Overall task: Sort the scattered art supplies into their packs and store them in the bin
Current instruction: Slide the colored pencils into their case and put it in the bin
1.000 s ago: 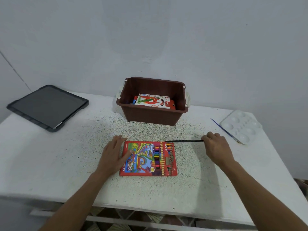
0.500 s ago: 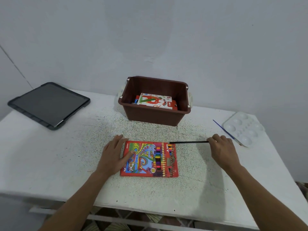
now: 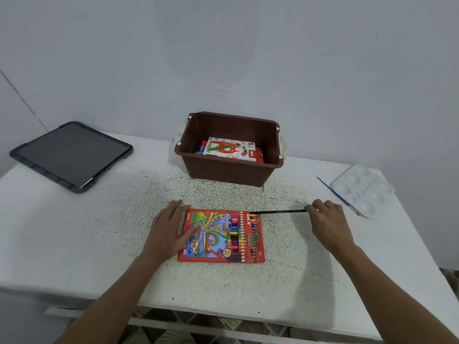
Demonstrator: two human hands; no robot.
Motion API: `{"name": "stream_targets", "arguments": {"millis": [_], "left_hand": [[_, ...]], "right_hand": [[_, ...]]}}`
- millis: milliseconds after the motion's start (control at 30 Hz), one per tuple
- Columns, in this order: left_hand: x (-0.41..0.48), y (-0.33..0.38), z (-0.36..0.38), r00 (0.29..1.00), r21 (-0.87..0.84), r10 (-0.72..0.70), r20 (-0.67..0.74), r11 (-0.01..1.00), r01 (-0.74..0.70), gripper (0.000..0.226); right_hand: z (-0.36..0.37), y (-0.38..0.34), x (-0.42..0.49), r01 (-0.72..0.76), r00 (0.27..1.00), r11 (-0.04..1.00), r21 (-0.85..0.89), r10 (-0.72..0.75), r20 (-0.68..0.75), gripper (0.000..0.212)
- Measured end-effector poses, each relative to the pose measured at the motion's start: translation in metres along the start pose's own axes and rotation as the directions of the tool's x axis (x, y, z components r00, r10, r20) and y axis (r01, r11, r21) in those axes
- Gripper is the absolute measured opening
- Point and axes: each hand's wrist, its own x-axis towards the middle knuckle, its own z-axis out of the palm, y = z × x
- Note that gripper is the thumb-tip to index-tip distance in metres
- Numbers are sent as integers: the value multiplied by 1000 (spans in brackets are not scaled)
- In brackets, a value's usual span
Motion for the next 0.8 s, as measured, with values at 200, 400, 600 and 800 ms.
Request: {"name": "stream_targets", "arguments": {"millis": [200,400,600,800], "left_hand": [[0,1,0,1000,-4,-7,-5,1000,6,75],[0,0,1,1000,4,-10,5,1000,10,76],[-1,1,0,1000,13,15,-8,1000,-15,75],[-1,2,1,1000,7,1,-10,1000,-1,74]], "right_hand": [[4,0,1,-28,1000,998,61,28,-9,40],[6,-2,0,-31,998,996,87,35,-50,43],[7,-9,-5,-56,994,994,96,64,-84,43],[8,-12,-7,-58,996,992,113,64,-56,37]]}}
